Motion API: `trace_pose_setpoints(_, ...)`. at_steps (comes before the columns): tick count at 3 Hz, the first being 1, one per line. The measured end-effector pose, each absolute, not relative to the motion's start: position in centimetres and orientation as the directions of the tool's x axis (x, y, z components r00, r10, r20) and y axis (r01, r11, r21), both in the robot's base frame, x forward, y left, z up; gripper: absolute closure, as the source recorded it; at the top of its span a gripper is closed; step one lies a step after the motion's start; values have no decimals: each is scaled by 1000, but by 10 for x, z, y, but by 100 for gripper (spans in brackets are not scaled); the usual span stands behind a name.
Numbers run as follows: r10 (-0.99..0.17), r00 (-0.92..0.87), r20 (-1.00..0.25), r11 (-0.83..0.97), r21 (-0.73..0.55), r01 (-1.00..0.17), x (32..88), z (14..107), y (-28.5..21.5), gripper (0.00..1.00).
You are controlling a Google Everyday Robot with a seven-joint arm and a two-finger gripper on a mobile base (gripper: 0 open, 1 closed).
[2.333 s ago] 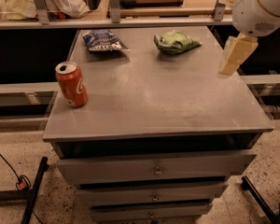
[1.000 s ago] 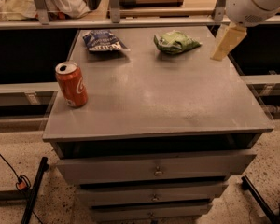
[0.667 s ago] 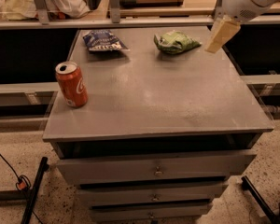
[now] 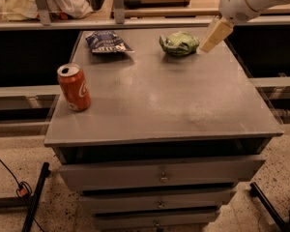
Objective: Move green jalapeno chip bag near coke can
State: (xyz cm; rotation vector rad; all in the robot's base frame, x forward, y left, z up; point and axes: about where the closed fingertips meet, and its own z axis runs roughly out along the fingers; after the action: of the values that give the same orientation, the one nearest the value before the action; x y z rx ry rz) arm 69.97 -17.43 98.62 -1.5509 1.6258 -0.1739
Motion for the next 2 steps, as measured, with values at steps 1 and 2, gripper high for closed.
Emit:
trace_pose_setpoints(1,-832,146,-536,244,-588,-771,712,968,-167,0)
trace_pose_setpoints(2,-809,170,-562,248,-590,-768,725,958,-160,0)
